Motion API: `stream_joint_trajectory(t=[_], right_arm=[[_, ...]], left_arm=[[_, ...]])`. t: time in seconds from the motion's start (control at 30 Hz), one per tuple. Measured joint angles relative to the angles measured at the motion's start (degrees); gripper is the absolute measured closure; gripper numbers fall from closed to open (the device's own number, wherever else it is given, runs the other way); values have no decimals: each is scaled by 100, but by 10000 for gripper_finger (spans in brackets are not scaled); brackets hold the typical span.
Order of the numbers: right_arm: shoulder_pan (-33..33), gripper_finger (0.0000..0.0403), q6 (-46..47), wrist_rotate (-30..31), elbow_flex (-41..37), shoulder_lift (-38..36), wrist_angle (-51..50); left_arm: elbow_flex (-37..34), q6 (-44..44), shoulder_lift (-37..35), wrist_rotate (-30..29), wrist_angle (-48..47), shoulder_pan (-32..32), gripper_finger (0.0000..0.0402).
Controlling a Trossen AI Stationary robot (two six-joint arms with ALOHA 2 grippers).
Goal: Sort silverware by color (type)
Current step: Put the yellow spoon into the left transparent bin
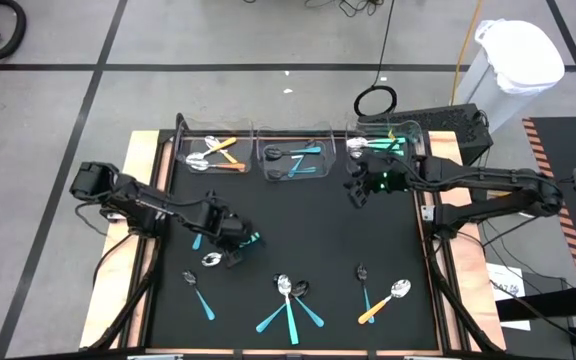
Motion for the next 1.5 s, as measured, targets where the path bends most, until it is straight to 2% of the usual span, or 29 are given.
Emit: stream_joint_trajectory(t=[0.27,0.57,0.67,0.83,0.93,1.23,1.5], right_arm=[[837,200,749,-66,-2,163,-485],[1960,200,2834,-1642,-2,752,-1173],[2654,204,2556,-1923,-2,877,-1362],[4084,222,1311,-1549,-2,1137,-1450],[4656,235,771,-1475,-2,1401,-1328],[5505,259,287,-1480,-2,2603,-660],[5850,260,242,-1414,11,3452,-465]], left_arm=[[-53,-365,0,76,114,-301,191],[488,-665,0,156,174,-339,191],[676,-662,0,41,191,-419,191],[800,-668,0,-105,224,-582,191],[802,-836,0,-146,266,-679,191],[802,-1579,0,-285,639,-963,191],[802,-2010,0,-369,882,-1251,191]])
